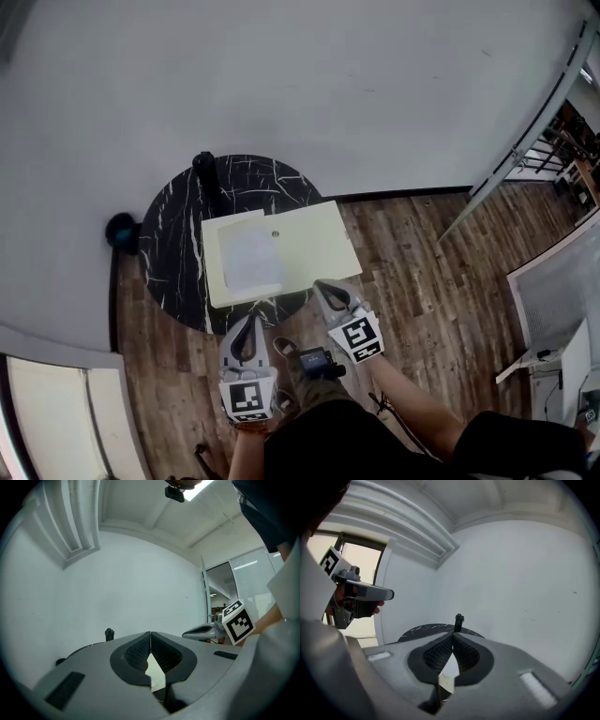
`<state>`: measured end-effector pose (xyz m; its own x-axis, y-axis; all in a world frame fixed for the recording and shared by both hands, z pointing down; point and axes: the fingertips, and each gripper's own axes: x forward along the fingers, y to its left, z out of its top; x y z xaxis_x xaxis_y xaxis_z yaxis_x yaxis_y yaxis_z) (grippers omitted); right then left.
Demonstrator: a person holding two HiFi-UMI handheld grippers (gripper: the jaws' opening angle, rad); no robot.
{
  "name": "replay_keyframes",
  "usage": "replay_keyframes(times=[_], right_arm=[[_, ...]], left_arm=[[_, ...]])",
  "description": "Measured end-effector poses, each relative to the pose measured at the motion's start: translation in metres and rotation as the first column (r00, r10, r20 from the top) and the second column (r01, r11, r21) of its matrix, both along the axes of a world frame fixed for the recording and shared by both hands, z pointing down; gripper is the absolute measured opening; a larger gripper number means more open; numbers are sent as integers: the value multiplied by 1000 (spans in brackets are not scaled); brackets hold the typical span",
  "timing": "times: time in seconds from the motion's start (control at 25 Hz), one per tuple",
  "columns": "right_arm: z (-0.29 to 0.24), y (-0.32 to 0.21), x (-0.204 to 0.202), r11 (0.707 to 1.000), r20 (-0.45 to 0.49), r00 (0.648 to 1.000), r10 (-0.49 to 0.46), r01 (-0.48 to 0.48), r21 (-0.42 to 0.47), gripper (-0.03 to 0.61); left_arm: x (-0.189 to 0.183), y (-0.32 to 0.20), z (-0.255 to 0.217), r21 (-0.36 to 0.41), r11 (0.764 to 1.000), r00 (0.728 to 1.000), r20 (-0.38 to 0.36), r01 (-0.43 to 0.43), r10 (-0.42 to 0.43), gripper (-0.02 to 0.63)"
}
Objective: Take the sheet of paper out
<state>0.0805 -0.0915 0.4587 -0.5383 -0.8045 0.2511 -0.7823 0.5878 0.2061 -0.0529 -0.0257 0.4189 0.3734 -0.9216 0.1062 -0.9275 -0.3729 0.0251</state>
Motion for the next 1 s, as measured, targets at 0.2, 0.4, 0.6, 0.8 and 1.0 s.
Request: replay_keyframes(times=[0.2, 0.4, 0.6, 0.8, 1.0], right_arm=[[7, -60, -14, 996, -51, 994, -95, 94, -5, -2], [17, -118, -19, 986, -69, 984, -166, 163, -42, 0], [44, -166, -33, 959, -113, 955, -276, 266, -94, 0], [76, -208, -37, 925, -190, 909, -371, 344, -159, 0], [117, -235, -51, 861, -253, 827, -502, 452, -231, 0]], left_arm=[[-12, -52, 8, -5, 1000, 999, 45, 29, -28, 8], [-11, -97, 8, -23, 999, 997, 60, 44, -42, 8], [-9, -136, 15, -52, 996, 996, 71, 67, -63, 8], [-5, -169, 25, -73, 992, 991, 89, 102, -95, 8], [-5, -185, 38, -89, 987, 986, 112, 134, -124, 8]])
